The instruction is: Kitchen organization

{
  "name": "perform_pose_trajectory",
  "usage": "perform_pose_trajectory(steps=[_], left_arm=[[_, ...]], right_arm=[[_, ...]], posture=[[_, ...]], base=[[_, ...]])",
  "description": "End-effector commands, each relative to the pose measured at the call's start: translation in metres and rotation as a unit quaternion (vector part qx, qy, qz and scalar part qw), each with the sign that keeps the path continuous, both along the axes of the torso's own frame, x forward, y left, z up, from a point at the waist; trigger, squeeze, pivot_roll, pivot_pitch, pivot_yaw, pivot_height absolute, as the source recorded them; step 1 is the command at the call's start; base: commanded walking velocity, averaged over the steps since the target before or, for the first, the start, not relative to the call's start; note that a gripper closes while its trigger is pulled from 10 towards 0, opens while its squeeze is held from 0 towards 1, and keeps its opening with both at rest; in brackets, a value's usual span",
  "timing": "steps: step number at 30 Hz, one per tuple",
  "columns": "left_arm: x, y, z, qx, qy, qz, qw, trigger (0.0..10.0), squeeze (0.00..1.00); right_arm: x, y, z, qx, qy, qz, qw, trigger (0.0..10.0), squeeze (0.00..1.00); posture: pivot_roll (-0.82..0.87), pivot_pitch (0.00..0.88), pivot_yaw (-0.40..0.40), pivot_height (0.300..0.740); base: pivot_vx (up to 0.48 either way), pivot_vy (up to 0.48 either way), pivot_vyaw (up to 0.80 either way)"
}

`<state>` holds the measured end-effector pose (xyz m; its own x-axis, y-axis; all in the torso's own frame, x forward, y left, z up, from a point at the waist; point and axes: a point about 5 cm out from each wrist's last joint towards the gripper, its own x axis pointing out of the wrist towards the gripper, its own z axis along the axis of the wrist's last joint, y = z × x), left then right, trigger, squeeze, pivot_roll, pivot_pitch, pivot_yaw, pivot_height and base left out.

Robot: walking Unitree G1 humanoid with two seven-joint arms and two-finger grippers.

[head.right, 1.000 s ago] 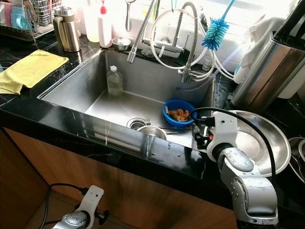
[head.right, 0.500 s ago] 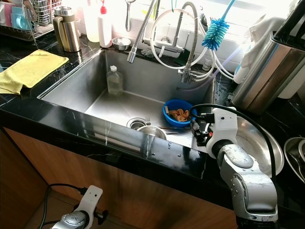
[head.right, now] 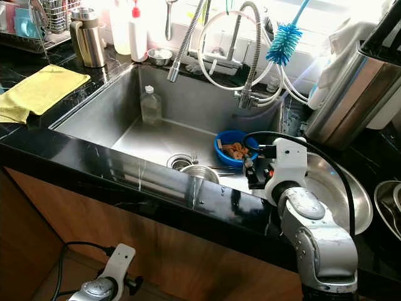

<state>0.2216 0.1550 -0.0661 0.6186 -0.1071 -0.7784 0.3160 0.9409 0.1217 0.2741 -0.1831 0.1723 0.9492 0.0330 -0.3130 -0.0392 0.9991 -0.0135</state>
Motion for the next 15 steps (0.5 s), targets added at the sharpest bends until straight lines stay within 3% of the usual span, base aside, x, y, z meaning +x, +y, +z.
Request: perform_pose_trajectory(steps=[1, 8, 15], left_arm=[[-0.0001, -0.0035, -0.0004, -0.005, 0.005, 0.003, 1.000, 10.0, 0.00], [0.0020, -0.0053, 0.0009, -0.011, 0.002, 0.001, 1.000, 10.0, 0.00], [0.0041, -0.0064, 0.0021, -0.015, 0.001, 0.002, 1.000, 10.0, 0.00]], right_arm=[[-0.0012, 0.0001, 0.0061, -0.008, -0.008, -0.005, 1.000, 10.0, 0.00], [-0.0028, 0.0024, 0.0031, 0.001, 0.002, -0.025, 1.000, 10.0, 0.00], [-0.0038, -0.0062, 0.0000, -0.004, 0.008, -0.063, 0.998, 10.0, 0.00]], posture=[[0.09, 0.066, -0.151, 0.740], [0.09, 0.067, -0.155, 0.740], [0.10, 0.063, -0.159, 0.740]], base=[[0.000, 0.000, 0.00], [0.000, 0.000, 0.00], [0.000, 0.000, 0.00]])
